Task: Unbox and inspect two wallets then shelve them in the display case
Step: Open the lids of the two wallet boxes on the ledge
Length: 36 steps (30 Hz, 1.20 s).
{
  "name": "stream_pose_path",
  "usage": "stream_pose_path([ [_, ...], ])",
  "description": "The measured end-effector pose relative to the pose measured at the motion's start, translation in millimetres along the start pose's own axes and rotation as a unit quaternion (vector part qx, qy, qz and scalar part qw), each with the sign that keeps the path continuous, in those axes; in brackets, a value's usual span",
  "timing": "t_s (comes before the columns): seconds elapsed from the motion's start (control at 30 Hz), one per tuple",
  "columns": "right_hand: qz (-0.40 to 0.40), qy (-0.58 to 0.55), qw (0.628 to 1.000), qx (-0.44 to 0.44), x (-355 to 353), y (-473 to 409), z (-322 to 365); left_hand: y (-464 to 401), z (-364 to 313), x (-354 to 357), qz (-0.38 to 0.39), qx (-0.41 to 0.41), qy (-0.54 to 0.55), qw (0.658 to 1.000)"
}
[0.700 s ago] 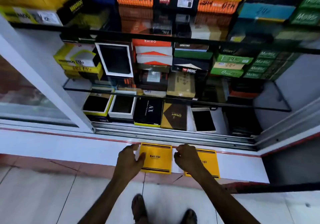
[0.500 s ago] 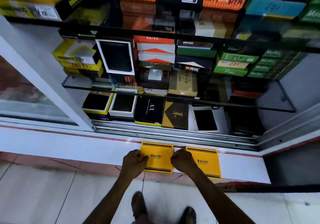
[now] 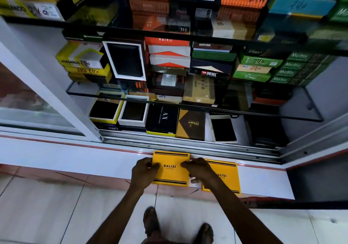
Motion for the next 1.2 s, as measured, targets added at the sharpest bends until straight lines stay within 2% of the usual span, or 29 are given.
stream_pose_path([
  [0.07, 0.019, -0.016, 1.0, -0.006, -3, 3, 4, 3, -2, 0, -0.008, -0.003, 0.018, 1.0],
  [0.17, 0.081, -0.111, 0.989, -0.046, -8, 20, 14, 11, -11, -3, -0.027, -0.002, 0.027, 0.999],
  [0.23, 0.083, -0.131, 0.984, -0.084, -7, 31, 20, 19, -17, -8, -0.055, 0.023, 0.042, 0.997],
  [0.33, 0.054, -0.128, 0.981, -0.135, 5, 42, 29, 32, -34, -21, -0.113, 0.073, 0.071, 0.988],
  [0.4, 0.061, -0.129, 0.976, -0.165, 14, 49, 35, 41, -47, -30, -0.103, 0.061, 0.11, 0.987],
  [0.5, 0.121, -0.111, 0.961, -0.22, 27, 60, 46, 51, -64, -44, -0.089, 0.035, 0.142, 0.985],
  [0.67, 0.197, -0.055, 0.949, -0.242, 35, 66, 61, 57, -57, -70, -0.156, 0.088, 0.111, 0.978],
  [0.73, 0.166, -0.042, 0.95, -0.261, 28, 68, 69, 56, -45, -80, -0.184, 0.087, 0.116, 0.972],
  [0.83, 0.022, -0.043, 0.967, -0.249, 10, 58, 65, 52, -26, -94, -0.225, 0.075, 0.078, 0.968],
  [0.93, -0.129, 0.101, 0.958, -0.235, -4, 26, 38, 42, -6, -103, -0.237, 0.05, 0.06, 0.968],
  [1.0, -0.145, 0.202, 0.952, -0.181, -6, 6, 16, 35, 6, -103, -0.226, 0.027, 0.06, 0.972],
  [1.07, -0.121, 0.217, 0.961, -0.119, -3, -6, -2, 26, 15, -101, -0.208, 0.009, 0.06, 0.976],
  [1.2, -0.093, 0.264, 0.957, -0.074, 7, -27, -17, 8, 30, -95, -0.173, -0.025, 0.058, 0.983],
])
Point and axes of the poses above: each hand's wrist, its own y-axis away from the middle knuckle, its own x-axis out of the palm, z = x × y, the point moved 1 cm from there along -y, towards the middle knuckle
